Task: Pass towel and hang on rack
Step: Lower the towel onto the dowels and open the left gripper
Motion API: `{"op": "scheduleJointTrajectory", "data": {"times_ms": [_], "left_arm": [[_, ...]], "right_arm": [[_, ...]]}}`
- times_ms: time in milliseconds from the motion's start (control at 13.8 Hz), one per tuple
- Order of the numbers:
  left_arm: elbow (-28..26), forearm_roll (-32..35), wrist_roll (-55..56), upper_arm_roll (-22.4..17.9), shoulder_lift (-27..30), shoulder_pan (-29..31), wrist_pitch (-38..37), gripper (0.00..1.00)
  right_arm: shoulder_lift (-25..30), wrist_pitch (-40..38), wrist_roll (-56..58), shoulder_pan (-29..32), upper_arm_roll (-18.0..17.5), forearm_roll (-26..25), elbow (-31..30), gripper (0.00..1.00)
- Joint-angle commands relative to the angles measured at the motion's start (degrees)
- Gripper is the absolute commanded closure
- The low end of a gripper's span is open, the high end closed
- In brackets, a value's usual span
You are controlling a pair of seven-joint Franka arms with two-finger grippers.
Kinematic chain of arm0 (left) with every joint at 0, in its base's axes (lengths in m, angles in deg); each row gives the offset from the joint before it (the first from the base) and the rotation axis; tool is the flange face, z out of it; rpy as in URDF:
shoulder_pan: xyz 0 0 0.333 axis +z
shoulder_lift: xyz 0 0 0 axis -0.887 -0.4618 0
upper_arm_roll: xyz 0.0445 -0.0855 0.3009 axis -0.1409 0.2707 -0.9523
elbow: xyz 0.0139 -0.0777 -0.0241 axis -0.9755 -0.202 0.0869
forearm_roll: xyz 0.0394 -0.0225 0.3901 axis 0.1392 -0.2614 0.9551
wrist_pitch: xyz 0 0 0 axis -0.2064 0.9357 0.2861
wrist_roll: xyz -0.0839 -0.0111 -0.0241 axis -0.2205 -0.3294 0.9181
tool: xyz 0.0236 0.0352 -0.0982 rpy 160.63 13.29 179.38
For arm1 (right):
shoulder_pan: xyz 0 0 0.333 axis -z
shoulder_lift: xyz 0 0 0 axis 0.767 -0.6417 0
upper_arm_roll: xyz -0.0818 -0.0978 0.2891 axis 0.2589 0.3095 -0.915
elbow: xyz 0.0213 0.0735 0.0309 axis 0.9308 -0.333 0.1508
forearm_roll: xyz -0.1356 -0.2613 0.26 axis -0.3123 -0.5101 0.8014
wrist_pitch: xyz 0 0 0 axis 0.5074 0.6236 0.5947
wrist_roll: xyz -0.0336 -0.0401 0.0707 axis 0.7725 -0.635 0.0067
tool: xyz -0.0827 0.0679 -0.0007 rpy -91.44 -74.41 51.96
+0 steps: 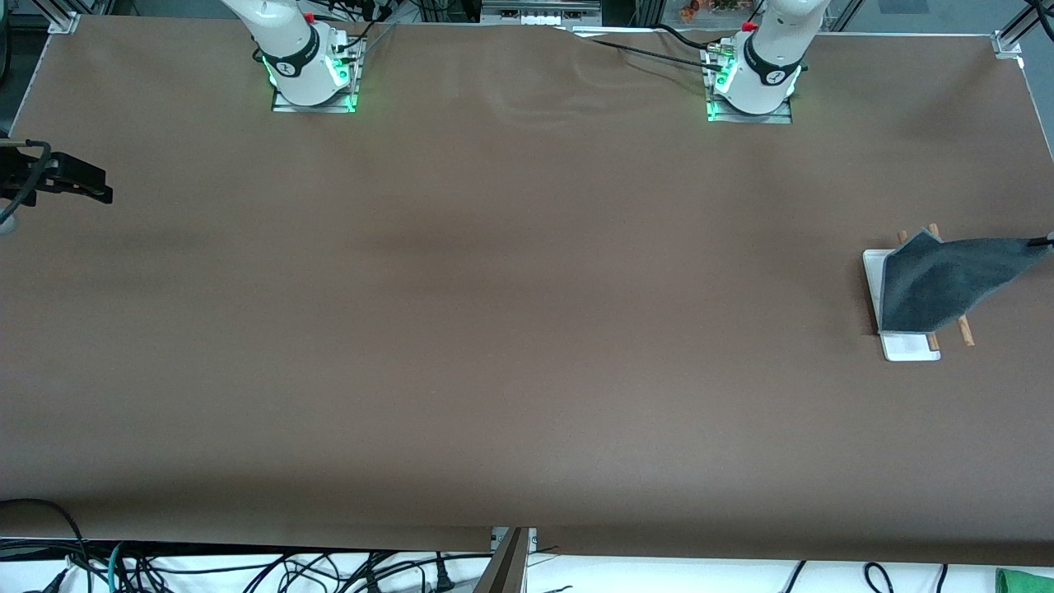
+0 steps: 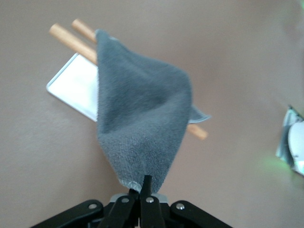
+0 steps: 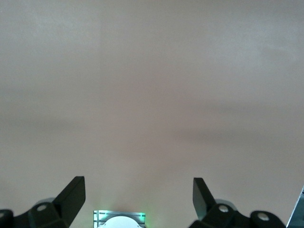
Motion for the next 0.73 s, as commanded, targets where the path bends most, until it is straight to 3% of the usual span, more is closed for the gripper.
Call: {"op": "scheduleJointTrajectory", "data": {"times_ms": [0,73,145,218,653], "left_arm": [[2.57,0.6,-1.48,0.19,-2.24,-0.1,1.3,1.0],[2.65,0.52,-1.13,0.28,-2.68,-0.18,1.48,0.92],[2.57,0.51,-1.22,0.2,-2.94,-0.19,2.18,0.59],[2.57,0.43,-1.22,0.28,-2.95,-0.19,2.27,0.01],[3.18,1.22,3.6,0.37,-0.31,-0.8,1.83,0.0]], "right_arm": [[1.88,-0.25,1.59,0.41,-0.77,-0.69,-1.91,0.0],[1.88,-0.25,1.59,0.41,-0.94,-0.69,-1.91,0.0],[1.88,-0.08,1.59,0.41,-1.12,-0.69,-1.91,0.0],[1.8,0.27,1.5,0.41,-1.12,-0.61,-1.82,0.0],[0.21,0.01,1.59,0.32,-0.77,-0.34,-0.94,0.0]]}}
